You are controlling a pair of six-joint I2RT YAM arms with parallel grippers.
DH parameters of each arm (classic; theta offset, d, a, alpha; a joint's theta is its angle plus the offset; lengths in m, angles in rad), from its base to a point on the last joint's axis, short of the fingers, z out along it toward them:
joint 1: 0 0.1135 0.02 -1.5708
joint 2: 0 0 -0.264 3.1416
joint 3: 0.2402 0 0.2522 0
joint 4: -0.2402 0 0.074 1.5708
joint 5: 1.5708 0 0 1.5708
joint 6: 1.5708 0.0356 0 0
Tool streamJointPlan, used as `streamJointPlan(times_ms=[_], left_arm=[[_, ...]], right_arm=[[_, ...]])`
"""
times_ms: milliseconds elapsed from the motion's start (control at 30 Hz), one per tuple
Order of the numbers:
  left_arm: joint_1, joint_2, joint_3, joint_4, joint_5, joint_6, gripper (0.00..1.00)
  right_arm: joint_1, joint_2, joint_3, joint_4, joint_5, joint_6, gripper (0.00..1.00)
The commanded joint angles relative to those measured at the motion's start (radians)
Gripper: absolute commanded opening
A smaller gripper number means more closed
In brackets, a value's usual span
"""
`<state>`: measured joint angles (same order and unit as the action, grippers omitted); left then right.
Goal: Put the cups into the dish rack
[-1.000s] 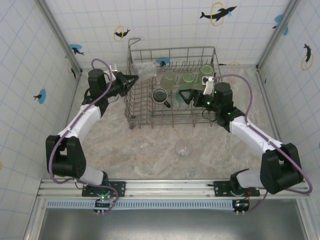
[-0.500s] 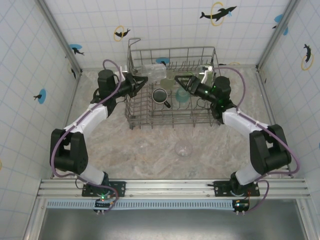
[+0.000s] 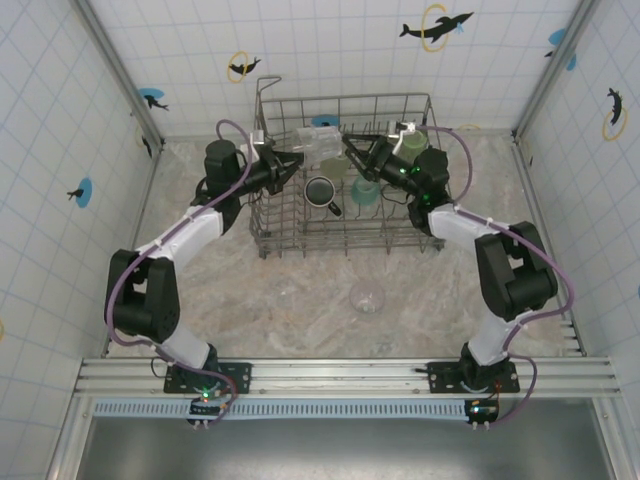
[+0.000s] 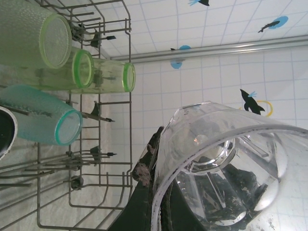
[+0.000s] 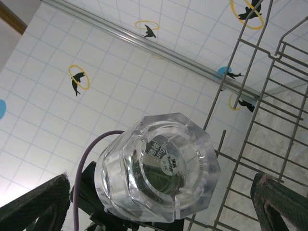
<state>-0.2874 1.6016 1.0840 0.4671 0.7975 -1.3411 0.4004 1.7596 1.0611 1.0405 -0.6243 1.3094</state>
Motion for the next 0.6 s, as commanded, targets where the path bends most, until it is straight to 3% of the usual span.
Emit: streamJointPlan(times_ms=[0,267,567], left_arm=[[-0.010,0.009,0.037,0.094,0.020,-0.035,0.00],[-0.043,0.027,0.051,0.113,0.013,-0.052,0.00],[-0.061,0.046,0.051,0.137,0.009,-0.070,0.00]], right_arm=[[0.014,0.036,0.050,0.101,0.009,0.062,1.00],[0.040,0.081,0.085,0.123,0.019,0.091,0.99],[0.040,0.141,0.113,0.265,0.020,0.203,0.82]])
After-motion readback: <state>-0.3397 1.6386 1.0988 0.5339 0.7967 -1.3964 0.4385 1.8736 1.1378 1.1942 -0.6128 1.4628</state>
